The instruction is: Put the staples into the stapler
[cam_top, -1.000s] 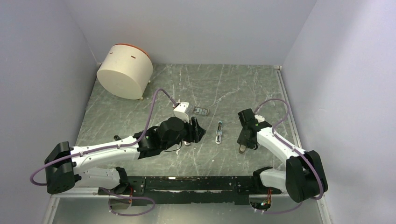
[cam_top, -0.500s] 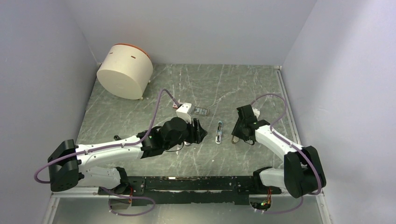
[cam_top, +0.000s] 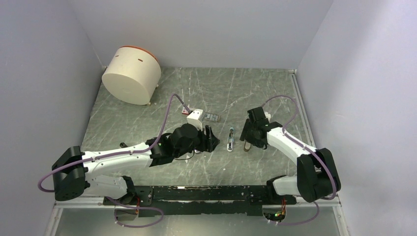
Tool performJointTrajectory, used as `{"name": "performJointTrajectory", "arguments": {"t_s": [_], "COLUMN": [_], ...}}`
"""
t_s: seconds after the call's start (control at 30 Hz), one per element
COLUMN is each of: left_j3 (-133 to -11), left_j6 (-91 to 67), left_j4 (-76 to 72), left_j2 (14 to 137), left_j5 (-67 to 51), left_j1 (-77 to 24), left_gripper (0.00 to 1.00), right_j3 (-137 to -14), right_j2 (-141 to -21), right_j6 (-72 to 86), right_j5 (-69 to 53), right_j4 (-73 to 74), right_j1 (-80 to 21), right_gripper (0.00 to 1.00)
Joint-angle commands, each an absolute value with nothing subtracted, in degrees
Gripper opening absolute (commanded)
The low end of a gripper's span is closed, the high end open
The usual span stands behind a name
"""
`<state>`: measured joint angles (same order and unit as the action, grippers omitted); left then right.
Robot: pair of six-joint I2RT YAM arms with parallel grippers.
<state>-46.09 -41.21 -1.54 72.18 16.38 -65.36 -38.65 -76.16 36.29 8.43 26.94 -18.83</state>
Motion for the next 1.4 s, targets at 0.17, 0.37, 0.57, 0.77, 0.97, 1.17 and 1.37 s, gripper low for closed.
{"name": "performJointTrajectory", "arguments": {"t_s": [0.17, 0.37, 0.57, 0.77, 0.97, 1.17, 1.37], "left_j3": [-45.2, -44.8, -45.5, -44.6, -45.8, -48.0, -49.4], "left_j6": [-42.1, -42.3, -42.3, -42.8, -43.4, -45.4, -48.6], "left_j4": [-5.2, -5.2, -4.4, -6.7, -7.3, -11.7, -18.2], "left_j2": [72.7, 72.5, 73.7, 74.1, 77.4, 84.0, 92.8], "left_j5": [14.2, 14.8, 13.9, 12.2, 10.8, 5.5, 0.2], "left_j1": [-65.5, -65.5, -65.5, -65.5, -65.5, -65.5, -65.5], "left_gripper": [0.66, 0.68, 0.67, 0.74, 0.83, 0.66, 0.48], "right_j3": [-39.2, -37.7, -37.7, -38.6, -39.4, -38.0, -36.5], "right_j2": [-71.3, -70.4, -71.3, -69.5, -66.2, -64.7, -62.6], "right_j6": [35.6, 35.6, 35.8, 37.0, 38.8, 40.3, 40.3], "right_j5": [6.1, 3.8, 3.3, 4.5, 3.5, -1.4, -6.1], "right_j4": [34.5, 34.3, 33.4, 34.8, 36.5, 36.2, 36.0], "right_j1": [-19.0, -19.1, -19.0, -19.0, -18.9, -18.9, -18.9], "right_gripper": [0.62, 0.54, 0.40, 0.22, 0.20, 0.19, 0.19]}}
